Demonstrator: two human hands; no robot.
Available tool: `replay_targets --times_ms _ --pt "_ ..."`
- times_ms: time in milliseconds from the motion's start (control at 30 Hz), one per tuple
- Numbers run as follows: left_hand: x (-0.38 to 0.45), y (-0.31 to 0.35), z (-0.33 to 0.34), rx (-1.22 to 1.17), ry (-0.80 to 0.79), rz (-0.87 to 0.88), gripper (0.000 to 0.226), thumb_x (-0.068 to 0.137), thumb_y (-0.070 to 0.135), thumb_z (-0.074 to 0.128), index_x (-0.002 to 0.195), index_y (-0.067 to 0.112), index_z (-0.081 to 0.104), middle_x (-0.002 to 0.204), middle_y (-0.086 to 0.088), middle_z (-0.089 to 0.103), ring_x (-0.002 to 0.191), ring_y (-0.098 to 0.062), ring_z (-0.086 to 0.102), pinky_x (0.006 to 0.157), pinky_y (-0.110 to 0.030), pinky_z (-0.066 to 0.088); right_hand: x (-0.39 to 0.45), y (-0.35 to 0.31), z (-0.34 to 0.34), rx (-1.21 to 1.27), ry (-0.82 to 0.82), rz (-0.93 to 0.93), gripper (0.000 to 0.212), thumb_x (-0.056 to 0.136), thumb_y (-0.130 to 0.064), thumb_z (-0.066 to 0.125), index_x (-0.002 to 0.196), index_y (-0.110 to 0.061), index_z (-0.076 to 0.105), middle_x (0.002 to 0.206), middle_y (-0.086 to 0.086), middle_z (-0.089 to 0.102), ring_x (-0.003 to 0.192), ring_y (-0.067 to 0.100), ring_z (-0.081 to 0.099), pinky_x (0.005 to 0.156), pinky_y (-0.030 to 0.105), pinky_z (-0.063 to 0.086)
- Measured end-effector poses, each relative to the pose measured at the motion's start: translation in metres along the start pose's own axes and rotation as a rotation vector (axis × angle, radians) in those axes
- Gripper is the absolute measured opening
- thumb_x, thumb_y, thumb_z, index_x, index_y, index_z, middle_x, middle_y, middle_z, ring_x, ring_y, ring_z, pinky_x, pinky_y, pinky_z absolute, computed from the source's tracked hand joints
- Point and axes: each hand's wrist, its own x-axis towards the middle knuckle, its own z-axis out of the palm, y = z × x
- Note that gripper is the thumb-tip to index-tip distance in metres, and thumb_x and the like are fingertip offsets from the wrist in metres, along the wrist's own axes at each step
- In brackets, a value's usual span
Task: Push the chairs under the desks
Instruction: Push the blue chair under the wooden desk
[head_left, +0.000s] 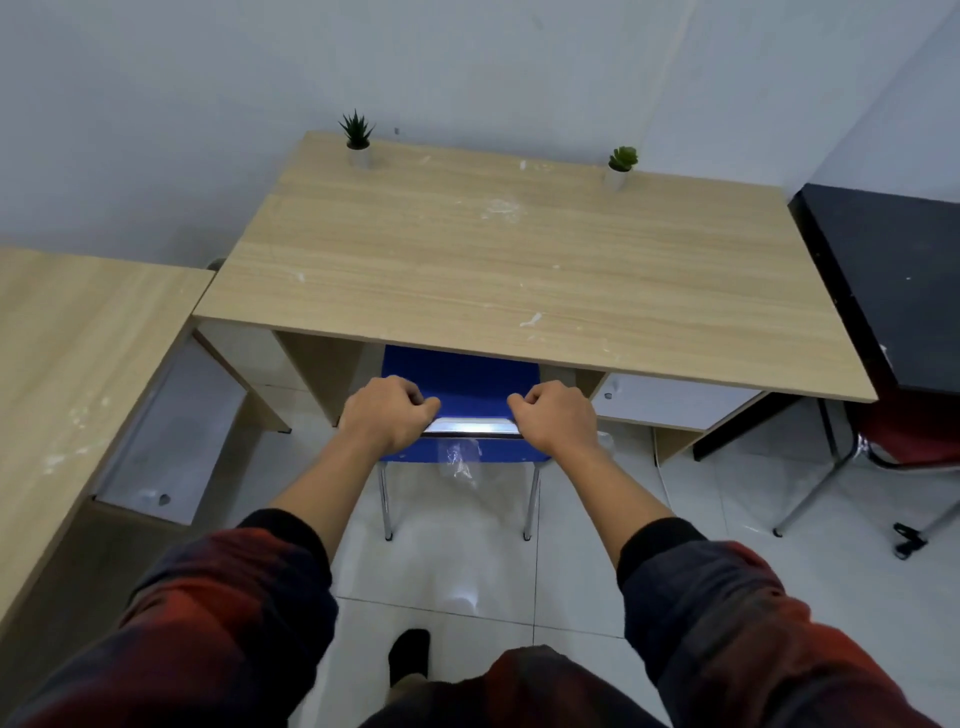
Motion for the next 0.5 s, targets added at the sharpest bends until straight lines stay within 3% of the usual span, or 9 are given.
replay_targets --times_ms 200,300,500 --pt "0.033 0.000 -0.016 0.031 -0.070 -0.003 0.031 0.089 0.050 0.053 0.076 0.026 0.068 0.078 0.008 0.066 0.079 -0.020 0.062 0.072 -0.032 0.045 0.012 -0.015 0.000 0.021 0.003 0.042 0.035 0.088 -0.040 0.055 0.068 -0.014 0.067 0.062 -0.002 0.063 0.062 0.017 0.058 0.057 0.027 0.037" --pt "0.029 -0.013 -0.012 -0.023 -0.029 -0.003 0.029 0.088 0.045 0.055 0.074 0.025 0.069 0.075 0.007 0.068 0.077 -0.019 0.063 0.068 -0.031 0.044 0.010 -0.018 0.007 0.005 0.003 0.048 0.033 0.090 -0.039 0.055 0.065 -0.018 0.062 0.060 -0.006 0.059 0.058 0.011 0.052 0.052 0.024 0.031" --pt "0.028 -0.012 -0.012 -0.072 0.039 0.018 0.022 0.089 0.040 0.057 0.081 0.026 0.072 0.076 0.008 0.067 0.072 -0.017 0.058 0.069 -0.029 0.040 0.014 -0.020 0.007 0.027 0.020 0.065 0.034 0.089 -0.040 0.056 0.063 -0.018 0.062 0.060 -0.004 0.062 0.061 0.015 0.056 0.056 0.026 0.035"
